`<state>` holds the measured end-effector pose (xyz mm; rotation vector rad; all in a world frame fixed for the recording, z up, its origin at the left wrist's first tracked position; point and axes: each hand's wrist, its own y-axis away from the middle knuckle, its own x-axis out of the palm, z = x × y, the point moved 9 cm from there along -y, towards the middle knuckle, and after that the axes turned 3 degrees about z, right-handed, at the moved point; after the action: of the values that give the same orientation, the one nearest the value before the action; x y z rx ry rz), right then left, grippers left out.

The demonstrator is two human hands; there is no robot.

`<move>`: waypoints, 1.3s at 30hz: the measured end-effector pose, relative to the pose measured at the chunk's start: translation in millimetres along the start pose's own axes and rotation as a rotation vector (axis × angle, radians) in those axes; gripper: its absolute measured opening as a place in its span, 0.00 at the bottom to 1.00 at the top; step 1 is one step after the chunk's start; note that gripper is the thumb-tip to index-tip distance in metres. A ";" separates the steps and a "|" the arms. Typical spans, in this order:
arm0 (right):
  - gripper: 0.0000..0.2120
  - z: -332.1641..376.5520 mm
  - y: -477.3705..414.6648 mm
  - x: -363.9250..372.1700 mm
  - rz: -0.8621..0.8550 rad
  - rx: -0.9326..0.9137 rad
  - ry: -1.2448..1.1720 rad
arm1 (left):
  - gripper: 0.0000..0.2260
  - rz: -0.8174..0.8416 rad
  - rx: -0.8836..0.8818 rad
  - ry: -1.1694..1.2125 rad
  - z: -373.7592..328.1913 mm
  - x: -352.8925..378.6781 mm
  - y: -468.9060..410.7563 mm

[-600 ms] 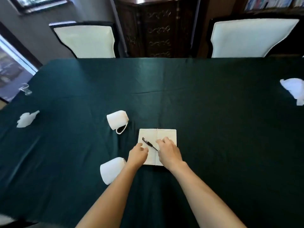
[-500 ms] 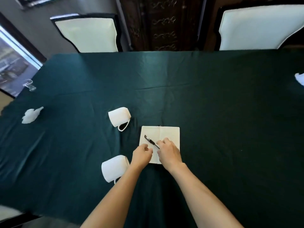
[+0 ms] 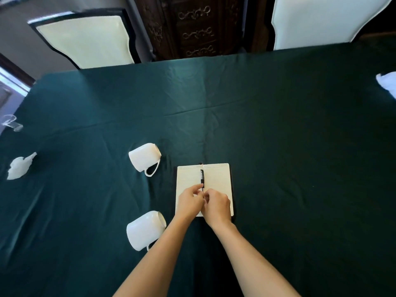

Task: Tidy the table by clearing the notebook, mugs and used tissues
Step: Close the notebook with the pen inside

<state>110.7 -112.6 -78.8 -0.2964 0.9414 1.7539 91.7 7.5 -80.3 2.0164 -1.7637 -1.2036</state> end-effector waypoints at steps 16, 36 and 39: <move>0.10 -30.2 -0.6 -20.8 -0.151 0.129 0.042 | 0.21 -0.106 0.008 -0.137 13.6 -53.8 -15.5; 0.20 -74.6 -9.0 -44.2 -0.200 0.287 -0.065 | 0.20 -0.134 -0.083 -0.030 23.3 -90.5 -20.5; 0.20 -76.3 -8.5 -44.1 -0.198 0.293 -0.092 | 0.17 -0.077 -0.011 -0.020 5.5 -77.7 -14.2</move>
<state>117.4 -196.6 -106.0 -0.1134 1.0499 1.4162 102.0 83.1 -59.0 2.0908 -1.6987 -1.2572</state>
